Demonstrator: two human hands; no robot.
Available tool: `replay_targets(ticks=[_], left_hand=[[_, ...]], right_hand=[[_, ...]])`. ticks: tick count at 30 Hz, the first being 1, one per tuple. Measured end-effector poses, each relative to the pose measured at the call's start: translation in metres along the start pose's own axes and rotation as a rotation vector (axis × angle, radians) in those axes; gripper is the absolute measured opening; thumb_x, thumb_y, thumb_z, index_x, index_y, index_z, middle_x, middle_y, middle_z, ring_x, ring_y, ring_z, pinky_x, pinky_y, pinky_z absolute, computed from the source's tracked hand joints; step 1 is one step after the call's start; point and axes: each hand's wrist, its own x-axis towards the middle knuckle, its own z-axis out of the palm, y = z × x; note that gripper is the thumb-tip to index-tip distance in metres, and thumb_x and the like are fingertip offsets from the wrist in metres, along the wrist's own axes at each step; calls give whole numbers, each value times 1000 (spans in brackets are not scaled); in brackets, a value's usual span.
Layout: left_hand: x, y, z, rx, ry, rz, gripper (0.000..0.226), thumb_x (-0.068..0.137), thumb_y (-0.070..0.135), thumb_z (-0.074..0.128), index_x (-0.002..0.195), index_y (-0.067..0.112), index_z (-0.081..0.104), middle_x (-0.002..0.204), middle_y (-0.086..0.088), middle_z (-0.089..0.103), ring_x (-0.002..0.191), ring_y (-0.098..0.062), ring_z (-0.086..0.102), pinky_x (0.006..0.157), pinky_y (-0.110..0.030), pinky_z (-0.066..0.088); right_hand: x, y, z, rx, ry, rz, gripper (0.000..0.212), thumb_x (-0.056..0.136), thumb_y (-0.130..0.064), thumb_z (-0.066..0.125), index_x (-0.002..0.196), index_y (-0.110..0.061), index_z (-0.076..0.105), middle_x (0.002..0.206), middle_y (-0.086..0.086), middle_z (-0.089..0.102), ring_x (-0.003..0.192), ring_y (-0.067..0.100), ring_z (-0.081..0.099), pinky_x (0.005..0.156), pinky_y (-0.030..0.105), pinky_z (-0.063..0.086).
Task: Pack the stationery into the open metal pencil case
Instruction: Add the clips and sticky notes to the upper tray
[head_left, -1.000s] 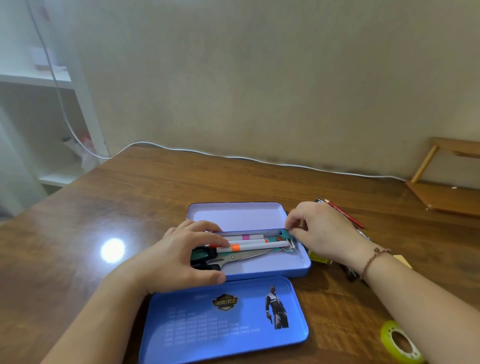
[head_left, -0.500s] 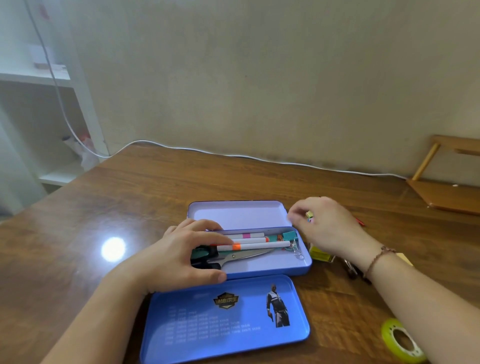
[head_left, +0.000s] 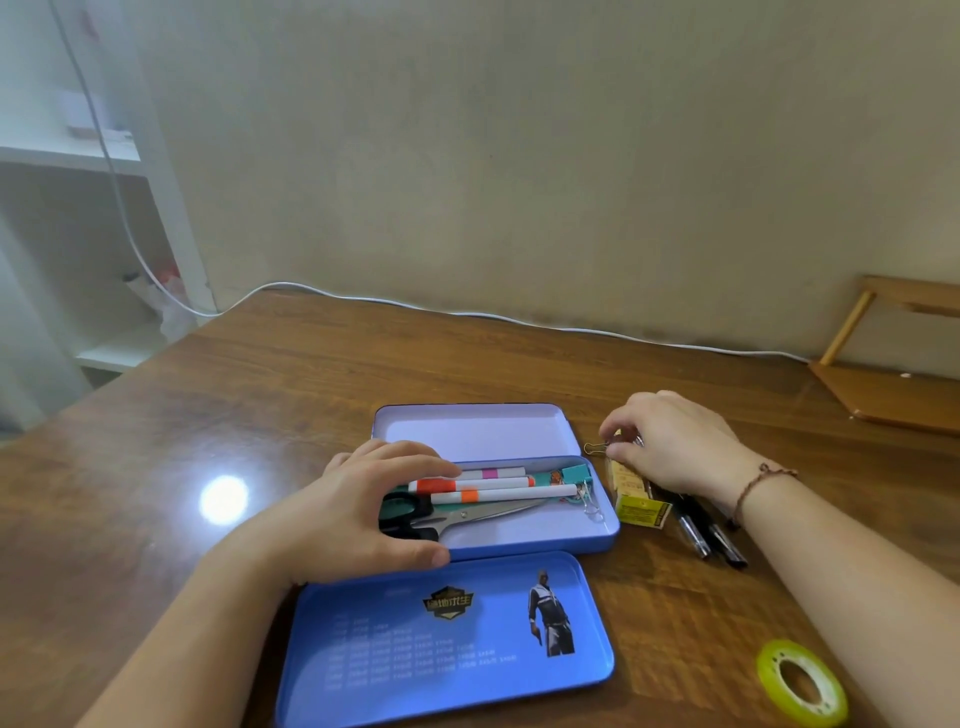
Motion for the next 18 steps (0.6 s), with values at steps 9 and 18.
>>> replay_targets(ticks=[9, 18], left_hand=[[-1, 5, 1, 8, 4, 18, 58, 71, 77, 55, 126, 60, 49, 136, 39, 30, 129, 20, 11, 113, -36, 14], [0, 5, 4, 57, -4, 32, 60, 71, 83, 48, 126, 60, 50, 139, 33, 32, 132, 15, 8, 114, -37, 9]], right_hand=[[-16, 2, -7, 411, 202, 55, 16, 78, -27, 77, 73, -32, 62, 80, -11, 66, 75, 10, 61, 60, 27, 48], [-60, -38, -6, 273, 66, -82, 9, 77, -41, 75, 84, -38, 72, 87, -17, 58, 80, 4, 51, 65, 24, 42]])
